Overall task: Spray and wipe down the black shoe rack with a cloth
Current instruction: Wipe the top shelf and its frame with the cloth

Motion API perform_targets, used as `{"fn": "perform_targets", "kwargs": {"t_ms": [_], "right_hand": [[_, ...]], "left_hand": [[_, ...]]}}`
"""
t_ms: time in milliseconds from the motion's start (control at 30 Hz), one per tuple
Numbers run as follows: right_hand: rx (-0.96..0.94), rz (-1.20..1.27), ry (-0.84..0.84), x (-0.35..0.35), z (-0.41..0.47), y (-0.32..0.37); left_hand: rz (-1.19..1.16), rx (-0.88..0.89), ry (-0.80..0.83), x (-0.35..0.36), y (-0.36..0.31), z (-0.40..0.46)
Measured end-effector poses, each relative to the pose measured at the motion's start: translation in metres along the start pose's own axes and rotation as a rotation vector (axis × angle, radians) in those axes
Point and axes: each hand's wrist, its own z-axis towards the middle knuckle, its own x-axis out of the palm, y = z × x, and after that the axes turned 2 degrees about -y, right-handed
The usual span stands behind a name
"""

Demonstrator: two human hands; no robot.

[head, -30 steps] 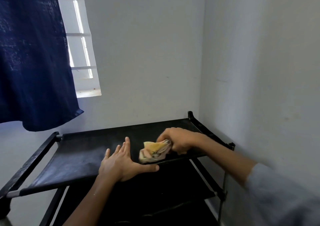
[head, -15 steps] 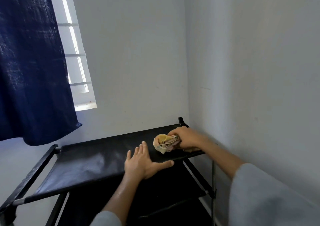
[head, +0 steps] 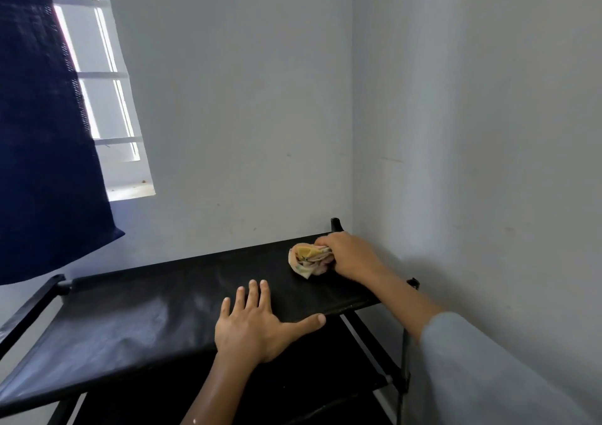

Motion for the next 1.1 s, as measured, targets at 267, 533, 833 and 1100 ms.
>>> {"fn": "perform_targets", "kwargs": {"t_ms": [267, 533, 833, 1100], "right_hand": [[0.371, -0.074, -0.274, 0.02, 0.058, 0.016], [0.517, -0.302, 0.191, 0.002, 0.055, 0.031], [0.457, -0.541, 0.714, -0.075, 0.002, 0.045], [0.541, -0.244, 0.491, -0.095, 0.044, 0.037]], "left_hand": [[0.014, 0.028, -0.035, 0.004, 0.001, 0.003], [0.001, 0.006, -0.104, 0.005, -0.003, -0.001], [-0.026, 0.003, -0.102, 0.001, -0.001, -0.006], [-0.048, -0.022, -0.124, 0.004, -0.002, -0.004]]}}
